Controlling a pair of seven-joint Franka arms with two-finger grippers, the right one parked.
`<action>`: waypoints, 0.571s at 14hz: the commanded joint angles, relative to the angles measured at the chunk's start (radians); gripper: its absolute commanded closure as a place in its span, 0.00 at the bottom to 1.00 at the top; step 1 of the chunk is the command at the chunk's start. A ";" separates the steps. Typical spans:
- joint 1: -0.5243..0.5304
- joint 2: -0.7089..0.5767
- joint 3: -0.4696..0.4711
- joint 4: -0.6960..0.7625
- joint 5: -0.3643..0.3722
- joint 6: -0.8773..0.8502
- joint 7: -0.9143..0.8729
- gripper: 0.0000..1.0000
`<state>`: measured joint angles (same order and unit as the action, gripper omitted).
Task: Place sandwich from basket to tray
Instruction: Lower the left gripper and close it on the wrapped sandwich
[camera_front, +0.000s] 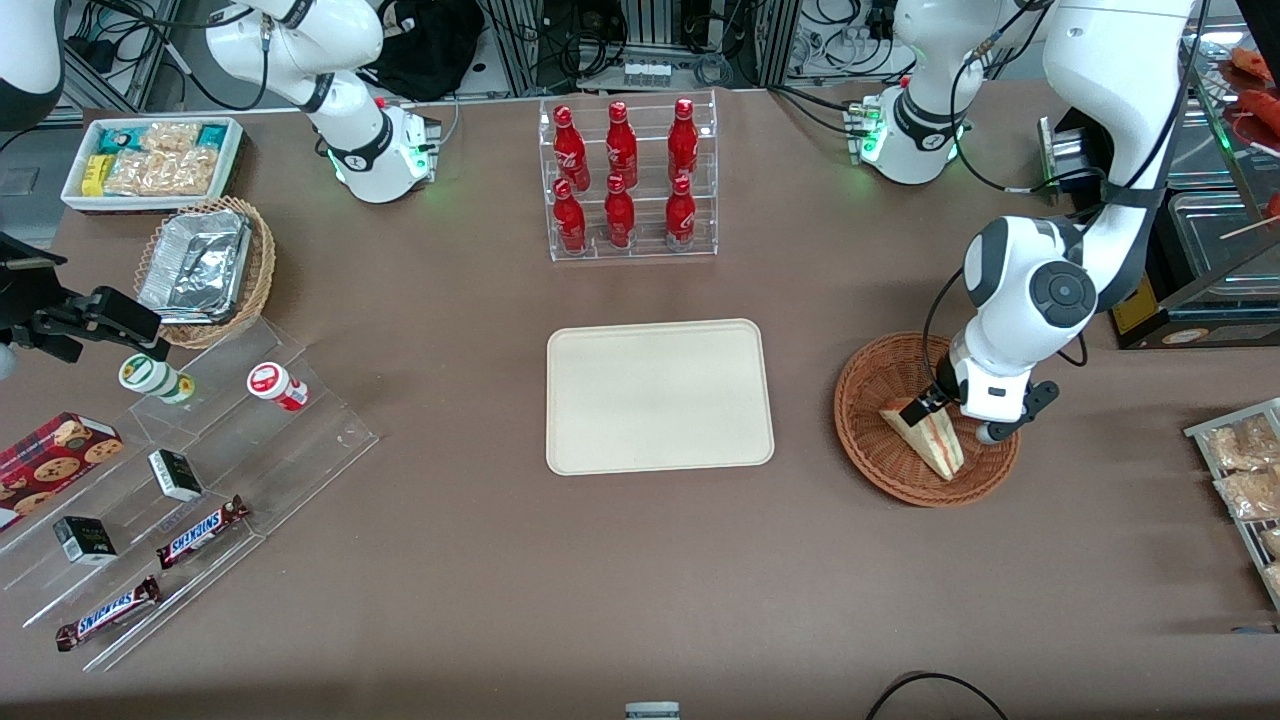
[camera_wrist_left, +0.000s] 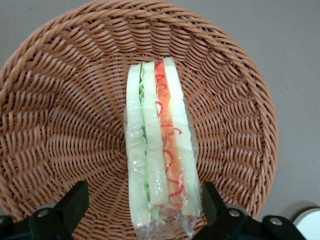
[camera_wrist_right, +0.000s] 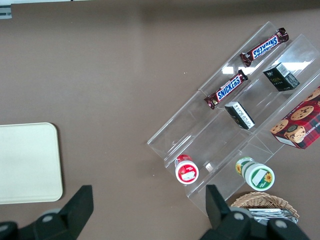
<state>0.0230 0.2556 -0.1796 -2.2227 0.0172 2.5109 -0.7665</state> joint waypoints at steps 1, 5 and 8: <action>-0.008 0.017 0.000 0.015 0.001 0.016 -0.020 0.00; -0.009 0.050 0.000 0.055 0.001 0.014 -0.020 0.69; -0.008 0.048 -0.011 0.086 0.001 0.000 -0.017 0.78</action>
<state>0.0199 0.2918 -0.1852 -2.1770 0.0173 2.5187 -0.7670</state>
